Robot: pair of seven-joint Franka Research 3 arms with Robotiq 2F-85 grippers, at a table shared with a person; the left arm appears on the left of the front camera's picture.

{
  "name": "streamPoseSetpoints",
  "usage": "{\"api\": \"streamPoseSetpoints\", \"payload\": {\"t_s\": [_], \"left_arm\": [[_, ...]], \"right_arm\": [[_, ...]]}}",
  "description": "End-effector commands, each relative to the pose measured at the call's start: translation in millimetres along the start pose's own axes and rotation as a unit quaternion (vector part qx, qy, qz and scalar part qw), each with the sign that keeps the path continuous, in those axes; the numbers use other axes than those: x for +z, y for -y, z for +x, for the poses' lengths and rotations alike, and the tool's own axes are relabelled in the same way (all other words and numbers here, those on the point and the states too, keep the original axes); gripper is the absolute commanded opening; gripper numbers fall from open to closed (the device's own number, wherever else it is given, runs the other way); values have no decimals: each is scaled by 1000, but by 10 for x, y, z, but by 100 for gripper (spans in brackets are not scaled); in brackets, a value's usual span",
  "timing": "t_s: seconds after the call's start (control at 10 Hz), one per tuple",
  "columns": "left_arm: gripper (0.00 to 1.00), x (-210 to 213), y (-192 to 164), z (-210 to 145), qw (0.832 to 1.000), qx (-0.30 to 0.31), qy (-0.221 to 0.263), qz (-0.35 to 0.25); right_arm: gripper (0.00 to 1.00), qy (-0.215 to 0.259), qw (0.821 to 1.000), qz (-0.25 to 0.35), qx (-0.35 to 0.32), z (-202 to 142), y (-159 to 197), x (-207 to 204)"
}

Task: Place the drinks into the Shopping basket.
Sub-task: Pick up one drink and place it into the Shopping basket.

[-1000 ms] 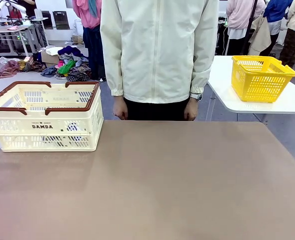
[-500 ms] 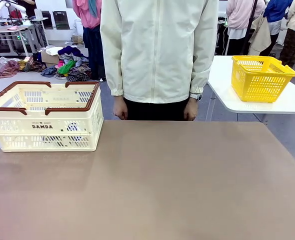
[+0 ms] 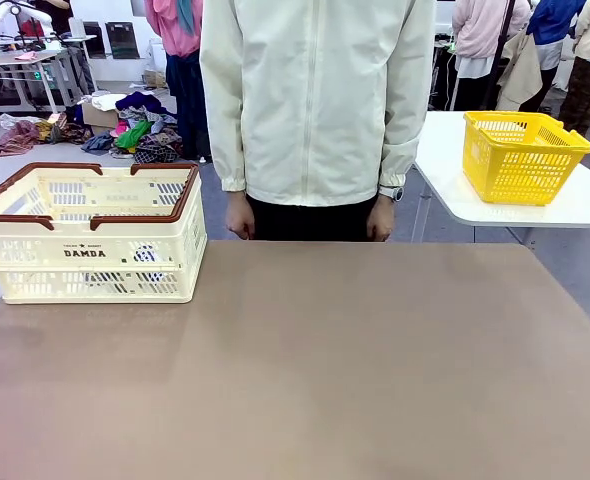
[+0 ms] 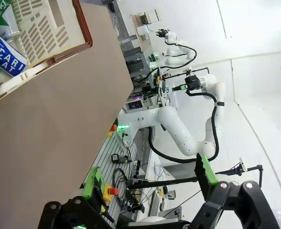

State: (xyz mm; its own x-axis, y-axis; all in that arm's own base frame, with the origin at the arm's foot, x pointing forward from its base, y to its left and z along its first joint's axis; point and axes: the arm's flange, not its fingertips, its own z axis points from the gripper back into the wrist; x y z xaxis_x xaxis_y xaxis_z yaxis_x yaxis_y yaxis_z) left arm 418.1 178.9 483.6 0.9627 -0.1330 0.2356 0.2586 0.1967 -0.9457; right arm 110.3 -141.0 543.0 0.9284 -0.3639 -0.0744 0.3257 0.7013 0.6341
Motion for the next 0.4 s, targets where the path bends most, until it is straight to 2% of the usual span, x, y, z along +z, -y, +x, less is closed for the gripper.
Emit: {"api": "streamPoseSetpoints", "payload": {"t_s": [0.0, 0.3], "left_arm": [[100, -15, 4, -31, 1000, 2, 1, 4], [100, -15, 4, -31, 1000, 2, 1, 4]], "right_arm": [[100, 0, 1000, 7, 11, -92, 37, 30], [100, 0, 1000, 7, 11, -92, 37, 30]]}}
